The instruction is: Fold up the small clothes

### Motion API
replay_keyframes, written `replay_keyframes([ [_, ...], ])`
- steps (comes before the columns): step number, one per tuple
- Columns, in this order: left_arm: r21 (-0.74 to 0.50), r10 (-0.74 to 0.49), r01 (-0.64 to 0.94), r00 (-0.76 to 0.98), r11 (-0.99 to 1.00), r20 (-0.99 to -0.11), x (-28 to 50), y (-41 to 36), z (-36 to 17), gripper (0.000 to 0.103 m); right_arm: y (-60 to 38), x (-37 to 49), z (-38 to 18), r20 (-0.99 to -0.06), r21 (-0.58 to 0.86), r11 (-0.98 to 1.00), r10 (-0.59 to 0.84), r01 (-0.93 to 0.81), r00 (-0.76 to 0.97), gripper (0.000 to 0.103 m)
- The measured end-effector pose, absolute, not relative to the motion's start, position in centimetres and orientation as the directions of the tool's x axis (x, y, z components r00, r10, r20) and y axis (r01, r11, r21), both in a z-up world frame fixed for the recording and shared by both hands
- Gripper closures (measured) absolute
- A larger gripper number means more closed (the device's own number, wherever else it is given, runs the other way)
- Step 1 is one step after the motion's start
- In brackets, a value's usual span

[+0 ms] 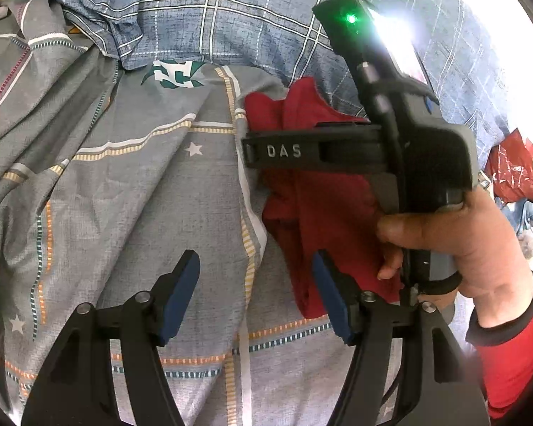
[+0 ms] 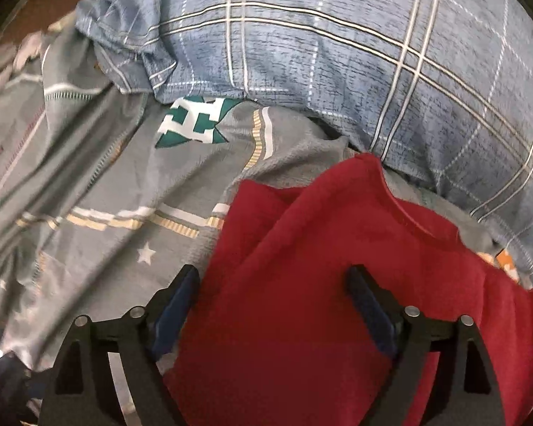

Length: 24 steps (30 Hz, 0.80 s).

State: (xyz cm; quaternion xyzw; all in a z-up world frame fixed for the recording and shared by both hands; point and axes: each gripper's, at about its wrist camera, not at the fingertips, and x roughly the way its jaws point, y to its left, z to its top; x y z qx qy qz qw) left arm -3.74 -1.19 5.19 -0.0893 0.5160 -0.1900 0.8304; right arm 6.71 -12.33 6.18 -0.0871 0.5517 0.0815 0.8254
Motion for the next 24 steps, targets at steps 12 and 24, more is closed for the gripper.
replay_keyframes([
  [12,-0.438,-0.535,0.315,0.379,0.842,-0.755,-3.5,-3.6,5.8,0.020,-19.7,4.8,10.7,-0.838,0.246,0.952,0.304,-0.183,0.453,0.085],
  [24,-0.403,-0.493,0.288,0.421,0.868,-0.761,-1.7,-5.7,4.4,0.021,-21.0,4.5,10.6,-0.821,0.322,0.932,0.363,-0.168,0.441,0.085],
])
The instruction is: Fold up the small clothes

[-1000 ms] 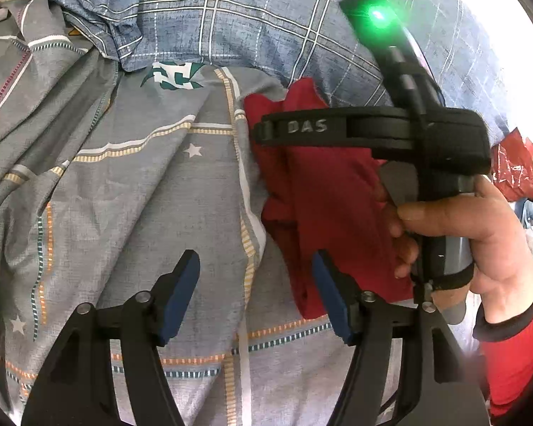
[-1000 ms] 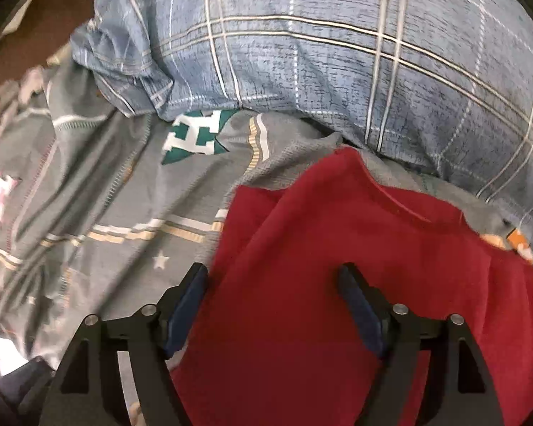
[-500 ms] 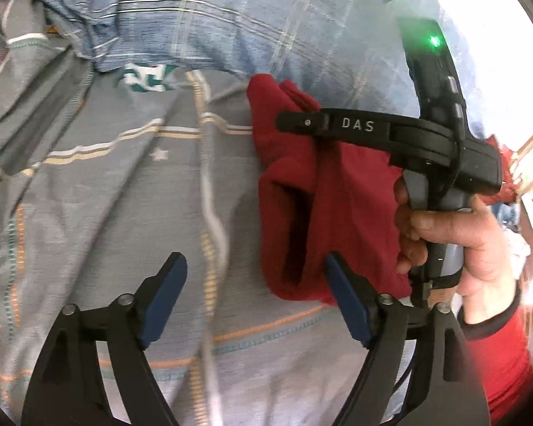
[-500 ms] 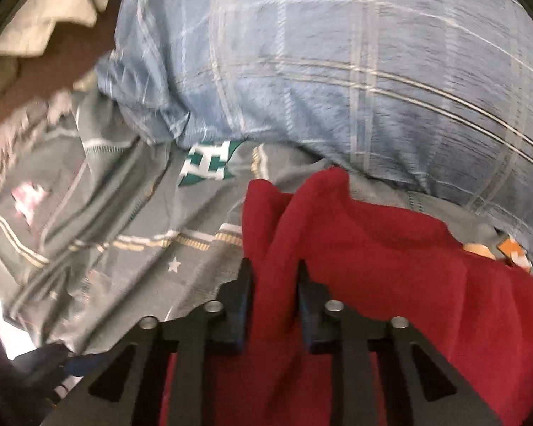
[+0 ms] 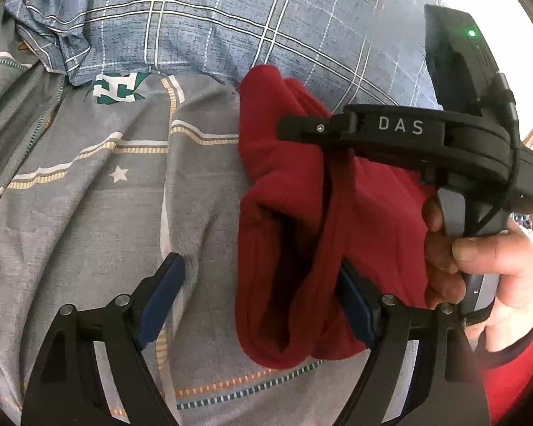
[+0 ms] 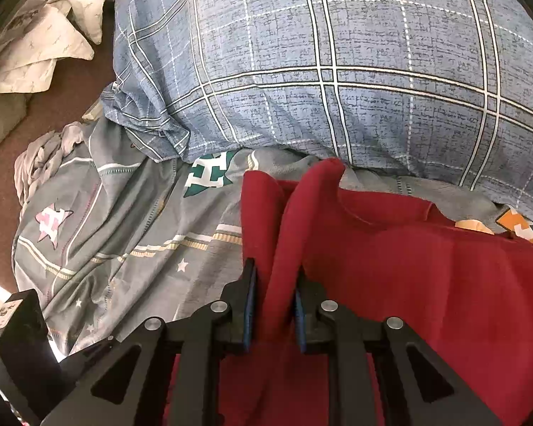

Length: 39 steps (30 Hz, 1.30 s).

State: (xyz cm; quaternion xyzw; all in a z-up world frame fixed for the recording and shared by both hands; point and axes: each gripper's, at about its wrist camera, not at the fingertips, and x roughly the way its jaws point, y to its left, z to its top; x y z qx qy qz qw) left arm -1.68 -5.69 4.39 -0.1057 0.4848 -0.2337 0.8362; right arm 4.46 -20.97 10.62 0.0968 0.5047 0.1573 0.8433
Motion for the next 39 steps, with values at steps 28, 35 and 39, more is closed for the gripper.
replay_keyframes([
  [28,-0.370,-0.448,0.260,0.387,0.892,-0.806,-1.9,-5.4,3.6,0.074,-44.5,-3.0,9.3,-0.758,0.367,0.856,0.049,0.363,0.651,0.053],
  [35,-0.370,-0.447,0.258,0.392,0.892,-0.804,-1.8,-5.5,3.5,0.074,-43.2,-1.1,8.9,-0.793,0.264,0.899,-0.004,0.349,0.609,0.050],
  [39,-0.368,-0.444,0.256,0.392,0.894,-0.805,-1.9,-5.5,3.6,0.074,-39.6,-0.8,10.3,-0.790,0.323,0.915,0.119,0.243,0.602,0.047],
])
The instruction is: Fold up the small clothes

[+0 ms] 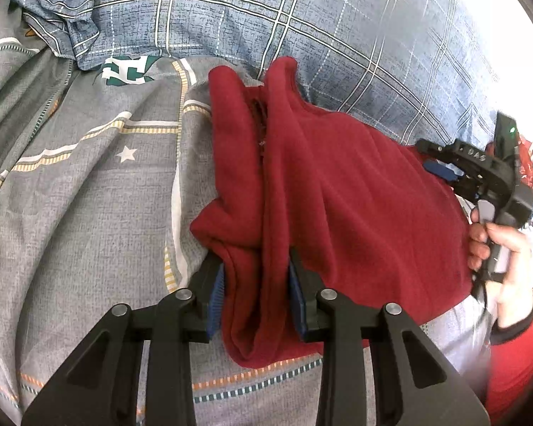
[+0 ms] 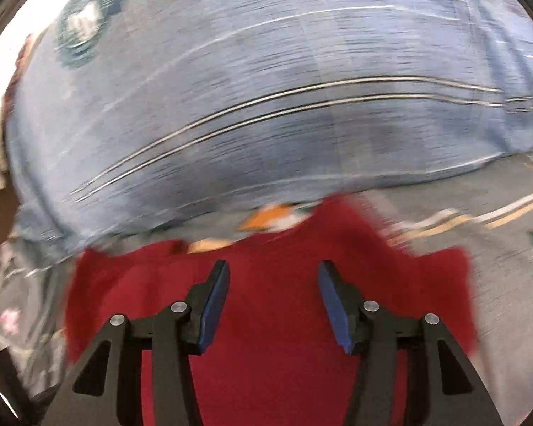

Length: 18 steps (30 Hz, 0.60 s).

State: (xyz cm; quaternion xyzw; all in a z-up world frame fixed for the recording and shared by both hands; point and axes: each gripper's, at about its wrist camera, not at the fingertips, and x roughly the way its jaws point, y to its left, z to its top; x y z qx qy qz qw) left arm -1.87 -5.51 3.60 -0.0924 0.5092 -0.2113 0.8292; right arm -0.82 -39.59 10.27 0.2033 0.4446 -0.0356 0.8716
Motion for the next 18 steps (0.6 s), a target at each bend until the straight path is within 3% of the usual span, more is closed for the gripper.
replay_keyframes([
  [6,-0.368,-0.445,0.259,0.391,0.893,-0.805,-1.9,-5.4,3.6,0.073,-29.7,1.0,10.5,-0.808,0.335,0.942,0.281,0.012,0.517,0.046],
  [11,-0.377,-0.451,0.256,0.387,0.890,-0.804,-1.9,-5.3,3.7,0.073,-21.7,3.7,9.5,-0.841,0.267,0.955,0.298,-0.133,0.451,0.046],
  [18,-0.413,-0.474,0.235,0.375,0.880,-0.797,-2.1,-4.6,3.4,0.071,-18.7,5.7,8.5,-0.865,0.334,0.934,0.357,-0.127,0.352,0.041],
])
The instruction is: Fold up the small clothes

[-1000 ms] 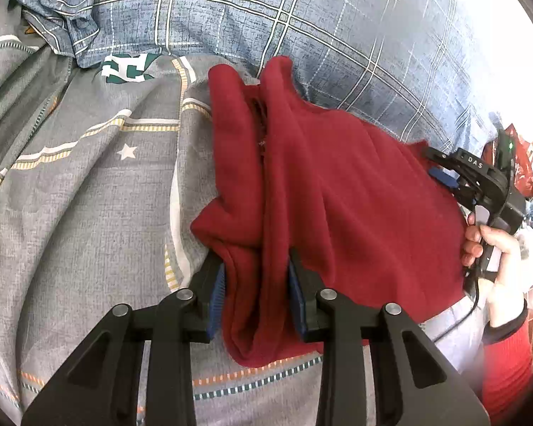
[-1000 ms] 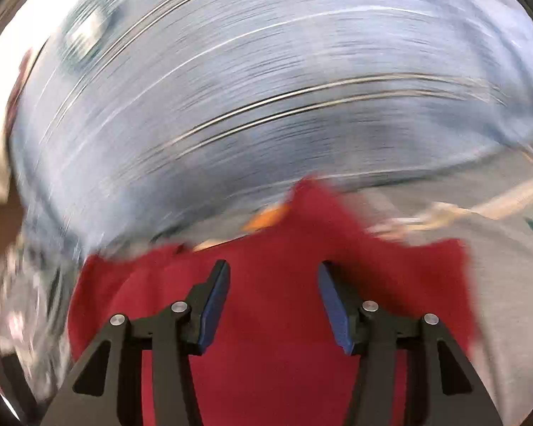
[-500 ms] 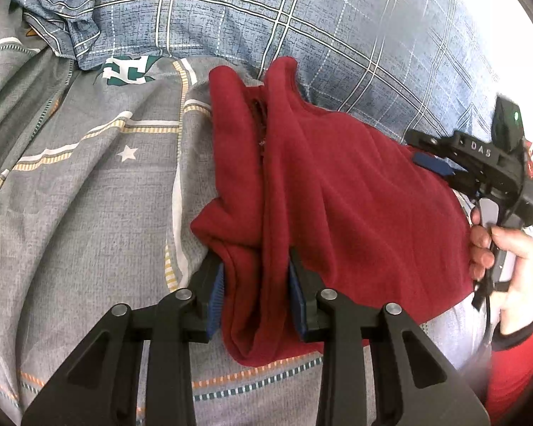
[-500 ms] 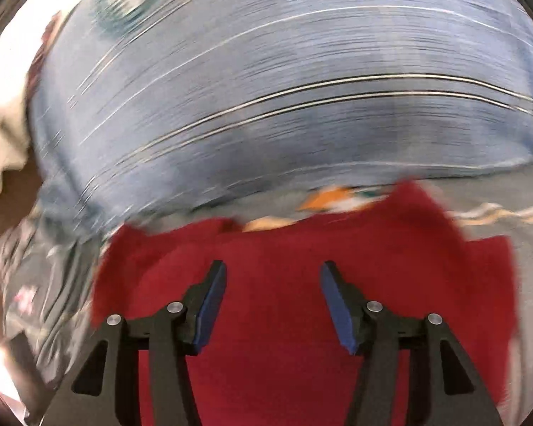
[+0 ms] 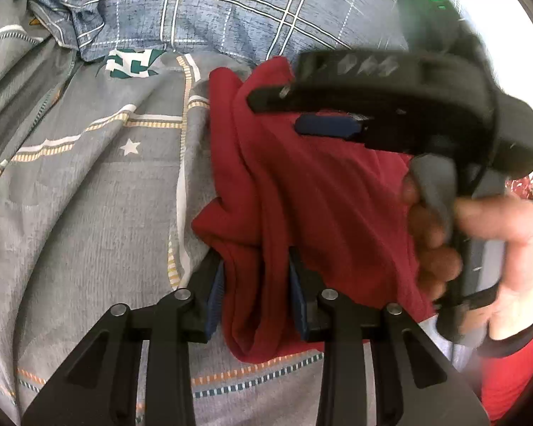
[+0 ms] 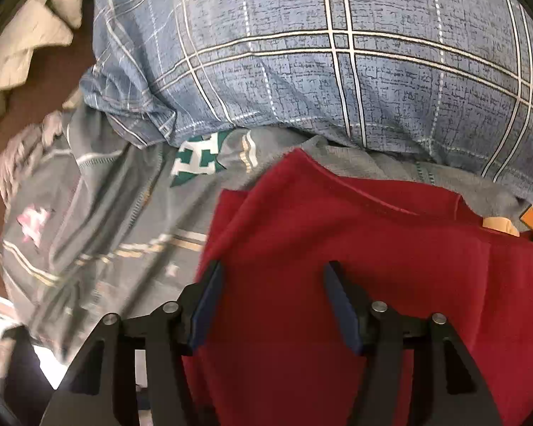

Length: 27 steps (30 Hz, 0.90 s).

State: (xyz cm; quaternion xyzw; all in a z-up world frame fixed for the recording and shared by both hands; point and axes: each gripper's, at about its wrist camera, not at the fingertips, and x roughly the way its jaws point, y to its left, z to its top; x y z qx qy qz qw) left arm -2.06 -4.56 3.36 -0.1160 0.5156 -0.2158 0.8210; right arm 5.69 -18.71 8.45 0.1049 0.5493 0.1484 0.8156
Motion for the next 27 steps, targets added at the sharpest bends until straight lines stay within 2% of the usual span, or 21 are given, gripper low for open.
replay_keyframes([
  [2,-0.420,-0.478,0.230,0.375,0.878,-0.794,-2.1,-4.4,3.3,0.069,-19.4,5.8,9.3,-0.839,0.389,0.913,0.405,-0.120,0.364,0.035],
  [4,-0.417,-0.476,0.232,0.380,0.879,-0.793,-2.3,-4.5,3.2,0.065,-18.9,5.8,9.6,-0.838,0.371,0.920,0.391,-0.127,0.380,0.024],
  [11,-0.444,-0.491,0.209,0.394,0.871,-0.777,-2.5,-3.7,2.7,0.049,-14.9,7.7,7.4,-0.904,0.239,0.952,0.289,-0.190,0.314,0.022],
  [12,-0.448,-0.494,0.207,0.393,0.869,-0.776,-2.5,-3.6,2.6,0.048,-14.4,7.8,7.2,-0.909,0.201,0.958,0.260,-0.203,0.325,0.024],
  [13,-0.448,-0.494,0.209,0.393,0.869,-0.776,-2.5,-3.5,2.5,0.048,-14.1,7.9,7.0,-0.913,0.160,0.963,0.228,-0.216,0.340,0.033],
  [14,-0.445,-0.493,0.211,0.394,0.870,-0.776,-2.6,-3.5,2.5,0.048,-14.0,7.9,6.9,-0.915,0.127,0.968,0.199,-0.218,0.351,0.042],
  [15,-0.442,-0.491,0.213,0.396,0.871,-0.776,-2.6,-3.5,2.4,0.047,-14.2,7.9,7.0,-0.915,0.096,0.972,0.171,-0.214,0.365,0.057],
  [18,-0.421,-0.477,0.226,0.403,0.879,-0.781,-3.0,-4.0,2.6,0.047,-16.4,7.3,7.7,-0.893,0.180,0.959,0.253,-0.219,0.372,0.082],
  [19,-0.412,-0.473,0.234,0.405,0.881,-0.782,-3.2,-4.2,2.8,0.047,-17.0,7.2,7.9,-0.885,0.206,0.955,0.274,-0.213,0.376,0.084],
  [20,-0.408,-0.475,0.245,0.405,0.880,-0.781,-3.4,-4.3,2.9,0.054,-17.8,6.8,8.3,-0.870,0.236,0.950,0.301,-0.206,0.390,0.085],
  [21,-0.407,-0.485,0.268,0.404,0.873,-0.775,-3.7,-4.7,3.2,0.073,-18.4,6.5,8.7,-0.860,0.251,0.946,0.314,-0.203,0.403,0.086],
  [24,-0.371,-0.484,0.321,0.439,0.872,-0.757,-4.8,-5.4,4.5,0.088,-20.3,5.3,10.0,-0.821,0.305,0.933,0.360,-0.192,0.443,0.087],
  [27,-0.375,-0.513,0.361,0.465,0.854,-0.722,-6.2,-6.1,6.7,0.090,-22.4,4.3,11.7,-0.780,0.363,0.914,0.405,-0.182,0.478,0.088],
])
